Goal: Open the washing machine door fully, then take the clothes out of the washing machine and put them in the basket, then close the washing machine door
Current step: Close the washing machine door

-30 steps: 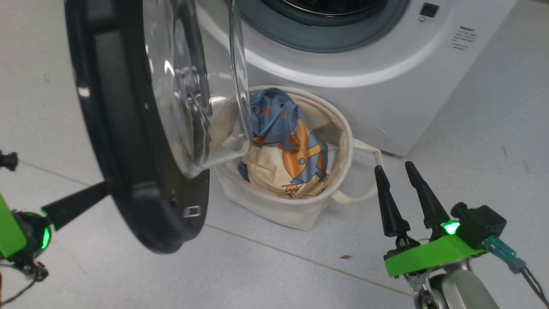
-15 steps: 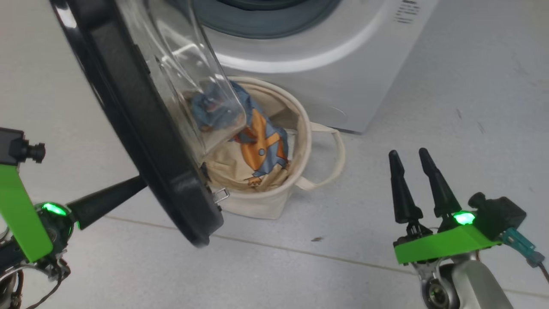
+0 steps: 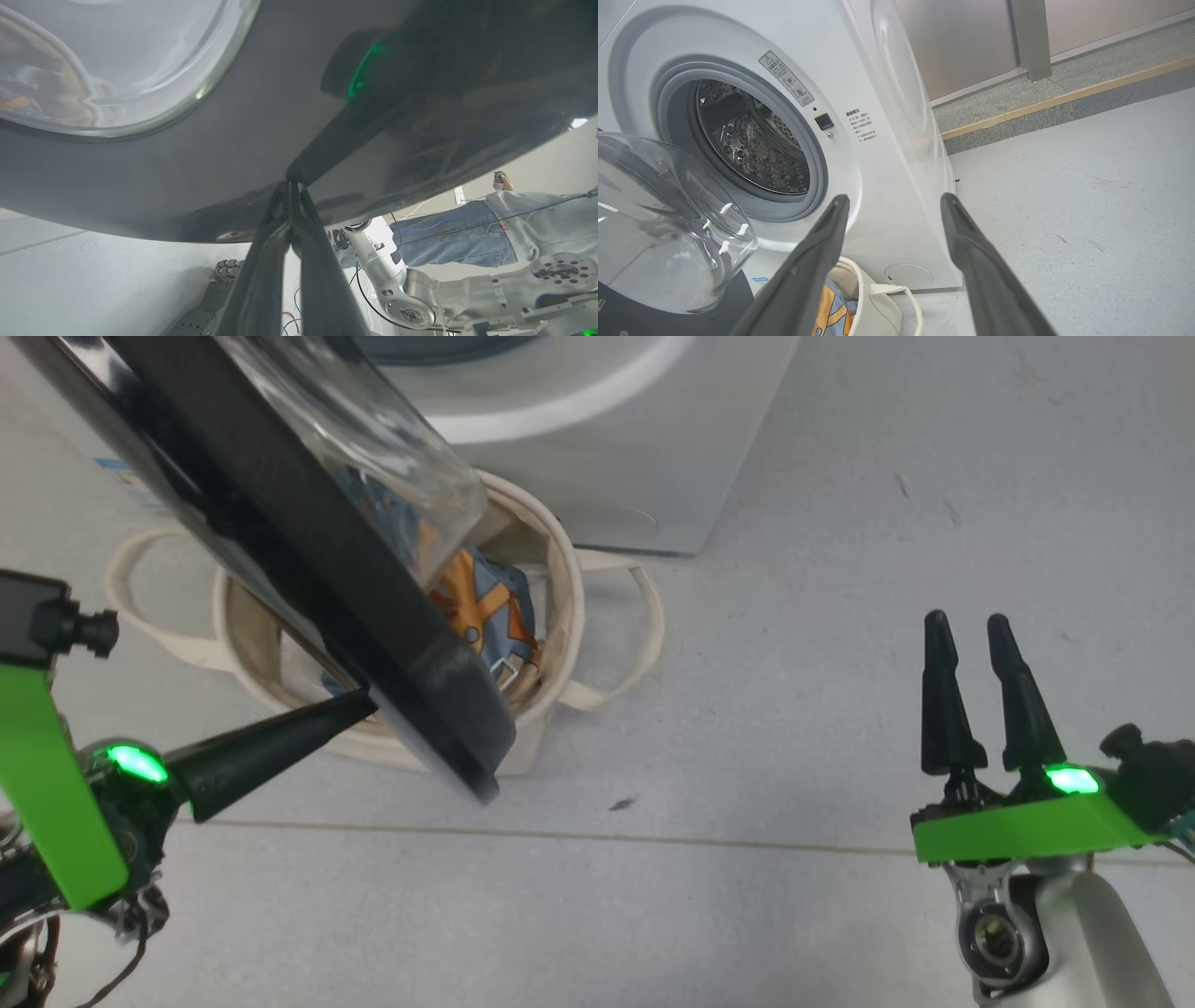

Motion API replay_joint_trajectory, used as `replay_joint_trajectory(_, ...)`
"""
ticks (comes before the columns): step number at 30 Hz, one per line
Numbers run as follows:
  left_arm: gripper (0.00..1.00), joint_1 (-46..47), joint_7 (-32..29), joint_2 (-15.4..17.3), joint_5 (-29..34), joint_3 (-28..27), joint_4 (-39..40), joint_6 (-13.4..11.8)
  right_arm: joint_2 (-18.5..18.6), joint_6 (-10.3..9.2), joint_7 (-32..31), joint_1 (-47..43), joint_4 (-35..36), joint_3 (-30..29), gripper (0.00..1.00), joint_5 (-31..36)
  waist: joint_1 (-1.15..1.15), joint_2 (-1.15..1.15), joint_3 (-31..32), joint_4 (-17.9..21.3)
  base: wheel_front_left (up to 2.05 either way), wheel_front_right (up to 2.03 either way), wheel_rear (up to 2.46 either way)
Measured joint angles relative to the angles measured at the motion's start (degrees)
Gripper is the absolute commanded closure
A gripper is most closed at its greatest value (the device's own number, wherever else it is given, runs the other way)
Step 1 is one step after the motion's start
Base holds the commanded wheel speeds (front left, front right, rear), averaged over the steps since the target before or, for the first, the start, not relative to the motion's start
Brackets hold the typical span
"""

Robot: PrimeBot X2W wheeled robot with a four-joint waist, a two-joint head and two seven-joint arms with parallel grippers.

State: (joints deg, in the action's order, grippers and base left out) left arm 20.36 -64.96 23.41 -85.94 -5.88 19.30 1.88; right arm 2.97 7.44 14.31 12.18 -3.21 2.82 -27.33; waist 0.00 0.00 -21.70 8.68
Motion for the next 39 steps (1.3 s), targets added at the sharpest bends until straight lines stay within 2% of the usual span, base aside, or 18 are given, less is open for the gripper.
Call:
replay_joint_trajectory(5,1.00,2.13,0.09,-0.80,-0.09,1.31,1.80,-0.67,-0.01,0.00,0.00,1.01,0.57,0.24,0.00,-1.16,0.00,0.00,-2.69,1.95,0.00,0.00,0.00)
replay_joint_trajectory(12,1.00,3.77,2.19,-3.75,1.33,3.58,1.25,0.87,-0.02,0.00,0.00,1.49,0.83,0.13,0.00,-1.58,0.00,0.00,-4.80,3.34,0.00,0.00,0.00)
replay_joint_trajectory(20,1.00,4.19,3.07,-4.53,1.77,4.41,-1.19,2.72,-0.03,0.00,0.00,2.16,1.02,-0.66,0.00,-0.88,0.00,0.00,-4.51,1.81,0.00,0.00,0.00)
replay_joint_trajectory(25,1.00,2.67,6.95,-4.08,6.06,2.43,-2.75,4.50,-0.03,0.00,0.00,2.16,0.91,-0.68,0.00,0.20,0.00,0.00,-3.03,-0.03,0.00,0.00,0.00)
replay_joint_trajectory(28,1.00,-0.19,12.71,-3.05,13.34,1.88,-4.05,4.79,-0.03,0.00,0.00,2.12,0.90,-0.56,0.00,0.87,0.00,0.00,-1.28,-1.06,0.00,0.00,0.00)
replay_joint_trajectory(31,1.00,-3.22,21.25,-1.22,19.94,4.14,-3.27,5.19,0.02,0.00,0.00,1.85,1.01,2.01,0.00,-0.41,0.00,0.00,0.77,-2.23,0.00,0.00,0.00)
replay_joint_trajectory(34,1.00,-6.27,31.41,-0.68,23.34,7.35,-3.27,5.22,-0.15,0.00,0.00,0.82,1.31,2.99,0.00,-0.44,0.00,0.00,2.85,-3.72,0.00,0.00,0.00)
replay_joint_trajectory(37,1.00,-9.68,42.63,2.36,29.54,11.05,-5.50,5.22,-0.13,0.00,0.00,-0.27,1.98,2.92,0.00,0.29,0.00,0.00,4.74,-5.47,0.00,0.00,0.00)
replay_joint_trajectory(39,1.00,-11.57,49.47,3.01,30.99,13.22,-8.01,5.22,-0.13,0.00,0.00,-0.80,2.38,2.88,0.00,0.73,0.00,0.00,5.92,-6.64,0.00,0.00,0.00)
